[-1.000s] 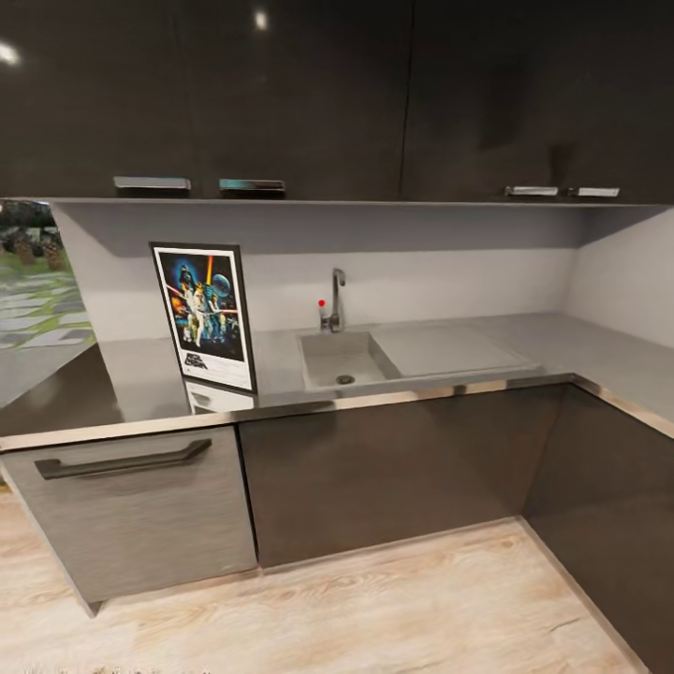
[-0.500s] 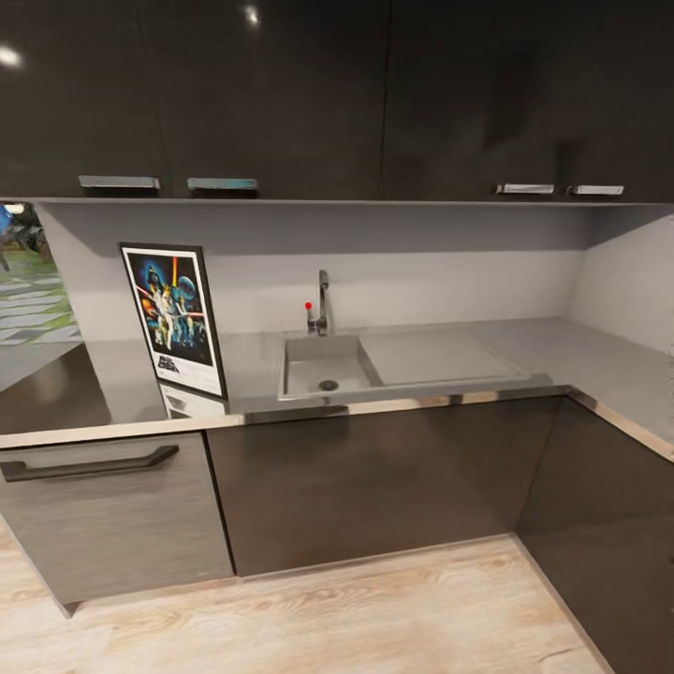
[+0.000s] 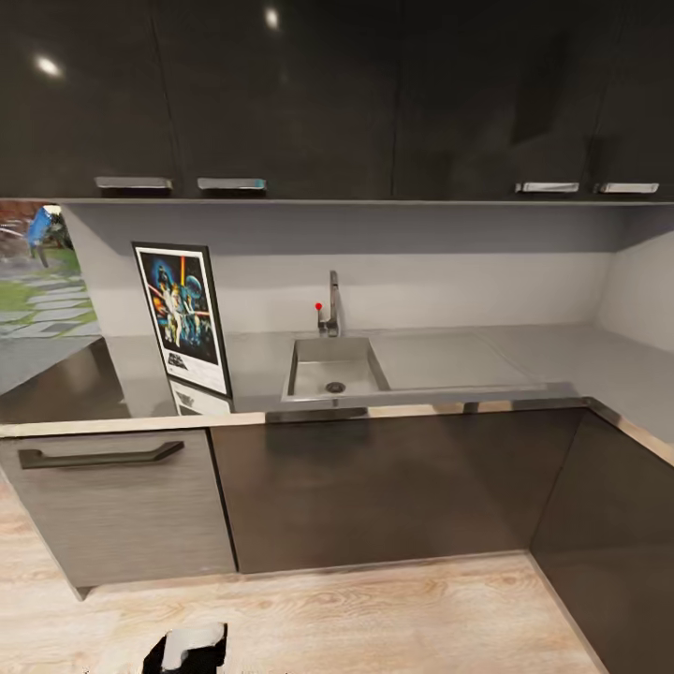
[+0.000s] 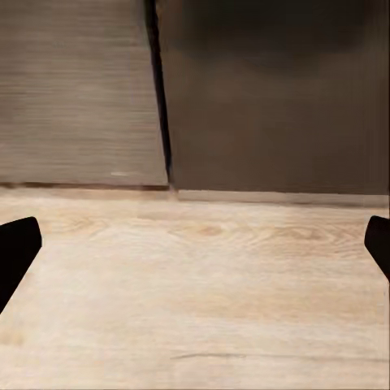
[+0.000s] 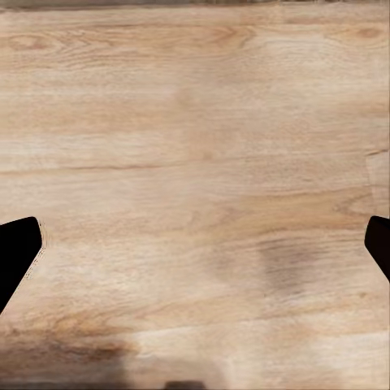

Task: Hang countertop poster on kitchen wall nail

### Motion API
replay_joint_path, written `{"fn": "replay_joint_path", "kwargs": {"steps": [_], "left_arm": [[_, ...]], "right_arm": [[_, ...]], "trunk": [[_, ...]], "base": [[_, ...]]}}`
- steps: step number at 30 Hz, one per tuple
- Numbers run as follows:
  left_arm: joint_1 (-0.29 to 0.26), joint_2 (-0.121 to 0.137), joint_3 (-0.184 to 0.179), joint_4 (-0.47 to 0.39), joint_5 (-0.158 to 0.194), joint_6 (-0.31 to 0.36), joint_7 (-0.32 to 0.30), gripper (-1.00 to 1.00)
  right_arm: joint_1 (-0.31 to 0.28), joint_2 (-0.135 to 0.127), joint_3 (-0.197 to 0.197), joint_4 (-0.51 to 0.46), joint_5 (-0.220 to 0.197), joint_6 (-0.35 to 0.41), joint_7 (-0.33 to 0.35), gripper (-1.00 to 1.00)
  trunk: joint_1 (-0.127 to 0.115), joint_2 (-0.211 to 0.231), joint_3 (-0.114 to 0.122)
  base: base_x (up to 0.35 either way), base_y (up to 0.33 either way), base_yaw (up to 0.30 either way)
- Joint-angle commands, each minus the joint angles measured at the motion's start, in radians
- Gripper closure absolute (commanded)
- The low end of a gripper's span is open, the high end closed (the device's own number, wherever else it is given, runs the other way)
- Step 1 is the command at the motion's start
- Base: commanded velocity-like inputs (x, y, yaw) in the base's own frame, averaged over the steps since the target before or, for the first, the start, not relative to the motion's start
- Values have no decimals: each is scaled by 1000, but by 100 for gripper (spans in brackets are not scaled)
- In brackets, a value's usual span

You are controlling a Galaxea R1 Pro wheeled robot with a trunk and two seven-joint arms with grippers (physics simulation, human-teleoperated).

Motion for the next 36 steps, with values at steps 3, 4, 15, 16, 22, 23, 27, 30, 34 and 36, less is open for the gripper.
{"fn": "replay_joint_path", "kwargs": {"steps": [3, 4, 15, 16, 22, 23, 27, 30, 34, 36], "left_arm": [[0, -13, 6, -139, 19, 76, 56, -100], [0, -17, 6, -182, 23, 106, 70, -100], [-287, -147, -78, -517, 40, 497, 338, -100], [-335, -147, -92, -518, 40, 531, 347, -100], [-581, -147, -117, -507, 41, 656, 364, -100], [-605, -147, -118, -502, 41, 666, 364, -100], [-723, -147, -136, -433, 41, 702, 367, -100], [-765, -147, -210, -394, 43, 708, 368, -100], [-791, -147, -353, -371, 90, 709, 400, -100], [-793, -147, -367, -370, 117, 709, 404, -100]], "right_arm": [[0, 0, 0, 1, 1, -3, -1, -100], [0, 0, 1, 1, 1, -3, -1, -100], [0, -1, 0, 1, 0, -4, -1, -100], [0, -1, 1, 2, 1, -4, -1, -100], [0, -1, 0, 23, -1, -4, -1, -100], [0, -1, 0, 24, -1, -4, -1, -100], [0, -1, -2, 27, -1, -4, -1, -100], [0, -2, -4, 28, -1, -4, -1, -100], [0, -9, -7, 28, -1, -12, 0, -100], [0, -10, -7, 28, -1, -15, 1, -100]], "trunk": [[0, 0, -1], [0, 0, -1], [0, 0, -1], [0, 0, -1], [0, 0, -1], [0, 0, -1], [0, 0, -1], [0, 0, -1], [0, 0, -1], [0, 0, -1]], "base": [[0, -1, 288], [0, 0, 288], [0, 0, 289], [0, 0, 289], [0, 0, 289], [0, 0, 289], [0, 0, 289], [0, 0, 249], [0, 0, 38], [0, 0, 13]]}}
